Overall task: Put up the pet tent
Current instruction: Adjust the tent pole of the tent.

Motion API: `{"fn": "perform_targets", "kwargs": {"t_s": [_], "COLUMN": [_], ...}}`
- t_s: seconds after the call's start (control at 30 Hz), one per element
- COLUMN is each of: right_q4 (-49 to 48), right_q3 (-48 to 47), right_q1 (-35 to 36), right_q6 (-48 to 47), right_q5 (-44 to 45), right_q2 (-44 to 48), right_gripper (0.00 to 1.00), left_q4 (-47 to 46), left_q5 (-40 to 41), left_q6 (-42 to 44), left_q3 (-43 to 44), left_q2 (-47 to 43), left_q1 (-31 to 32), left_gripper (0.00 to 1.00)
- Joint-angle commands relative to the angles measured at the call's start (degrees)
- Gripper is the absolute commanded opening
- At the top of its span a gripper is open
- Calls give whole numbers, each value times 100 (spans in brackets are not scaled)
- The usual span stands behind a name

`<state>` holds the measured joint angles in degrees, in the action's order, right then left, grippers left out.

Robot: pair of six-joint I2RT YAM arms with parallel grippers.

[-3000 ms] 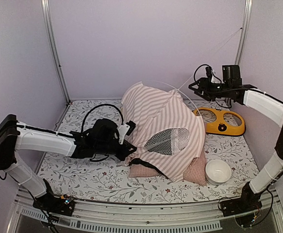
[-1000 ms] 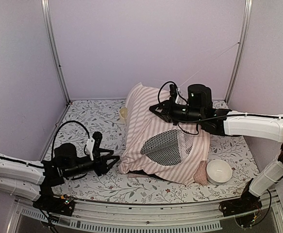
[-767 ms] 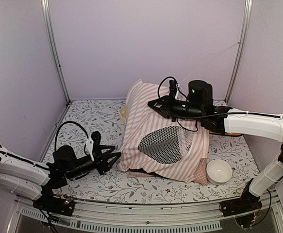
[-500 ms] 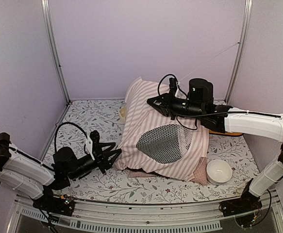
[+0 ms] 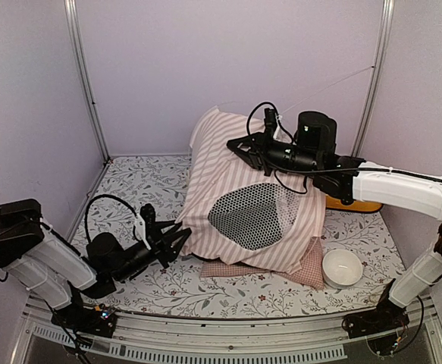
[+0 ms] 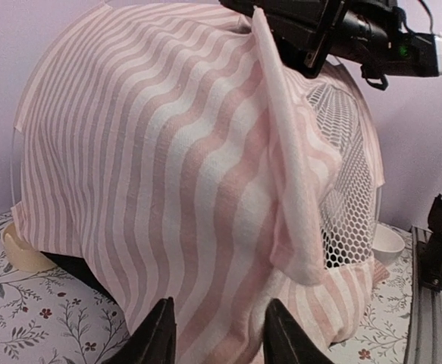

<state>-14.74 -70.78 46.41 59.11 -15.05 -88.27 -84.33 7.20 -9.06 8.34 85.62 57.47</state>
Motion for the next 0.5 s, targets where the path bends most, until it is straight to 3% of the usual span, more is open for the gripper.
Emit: {"fn": "perform_targets", "kwargs": {"t_s": [0.0,0.47], "right_q4": [-358,-335], "right_q3": [-201,-236], "right_q1": [-15,49], "right_q6": [-35,-7], "right_q5": [239,278], "right_q2": [14,-38], "right_gripper": [0,0], "left_q4": [-968,-1208], "left_q5": [250,-46], "left_q6": [31,-26], "left_q3": [-26,338], "left_q2": [101,284], "left_q1": [87,87], "left_gripper": [40,35]}}
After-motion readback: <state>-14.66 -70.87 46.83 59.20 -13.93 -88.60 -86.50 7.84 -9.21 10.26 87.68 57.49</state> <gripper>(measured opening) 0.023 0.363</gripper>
